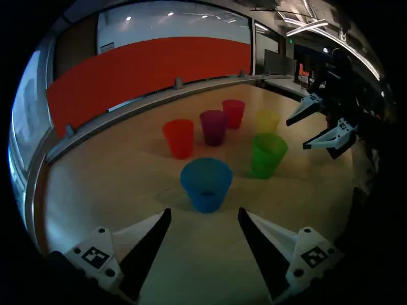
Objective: Pour water
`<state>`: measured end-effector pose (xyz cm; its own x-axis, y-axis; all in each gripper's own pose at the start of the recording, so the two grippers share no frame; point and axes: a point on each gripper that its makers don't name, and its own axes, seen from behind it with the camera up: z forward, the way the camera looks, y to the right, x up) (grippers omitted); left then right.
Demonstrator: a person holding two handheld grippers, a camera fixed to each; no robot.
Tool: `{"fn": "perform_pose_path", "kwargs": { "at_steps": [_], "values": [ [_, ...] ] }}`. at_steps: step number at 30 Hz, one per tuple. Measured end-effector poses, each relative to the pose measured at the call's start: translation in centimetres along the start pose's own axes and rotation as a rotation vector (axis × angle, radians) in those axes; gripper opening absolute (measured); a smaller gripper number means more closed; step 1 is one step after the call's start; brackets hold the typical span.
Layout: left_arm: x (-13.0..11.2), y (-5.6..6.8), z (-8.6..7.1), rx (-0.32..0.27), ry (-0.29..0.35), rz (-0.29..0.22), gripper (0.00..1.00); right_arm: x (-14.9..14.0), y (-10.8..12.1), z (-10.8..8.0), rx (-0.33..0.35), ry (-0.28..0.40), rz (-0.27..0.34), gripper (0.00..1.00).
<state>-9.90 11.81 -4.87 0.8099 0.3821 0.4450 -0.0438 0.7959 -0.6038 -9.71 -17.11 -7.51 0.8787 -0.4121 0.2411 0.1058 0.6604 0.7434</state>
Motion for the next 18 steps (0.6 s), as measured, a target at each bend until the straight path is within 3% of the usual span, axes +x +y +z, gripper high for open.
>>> {"fn": "perform_pose_path", "kwargs": {
  "at_steps": [11, 18],
  "values": [
    [1.7, -3.5, -1.5, 0.155, 0.117, -0.058, 0.98, 0.8, 3.4, -2.4, -0.136, 0.105, 0.111, 1.00],
    [3.2, -5.3, -2.4, 0.235, 0.203, -0.098, 0.98, 2.1, 6.7, -4.3, -0.262, 0.179, 0.147, 1.00]
  ]
}}
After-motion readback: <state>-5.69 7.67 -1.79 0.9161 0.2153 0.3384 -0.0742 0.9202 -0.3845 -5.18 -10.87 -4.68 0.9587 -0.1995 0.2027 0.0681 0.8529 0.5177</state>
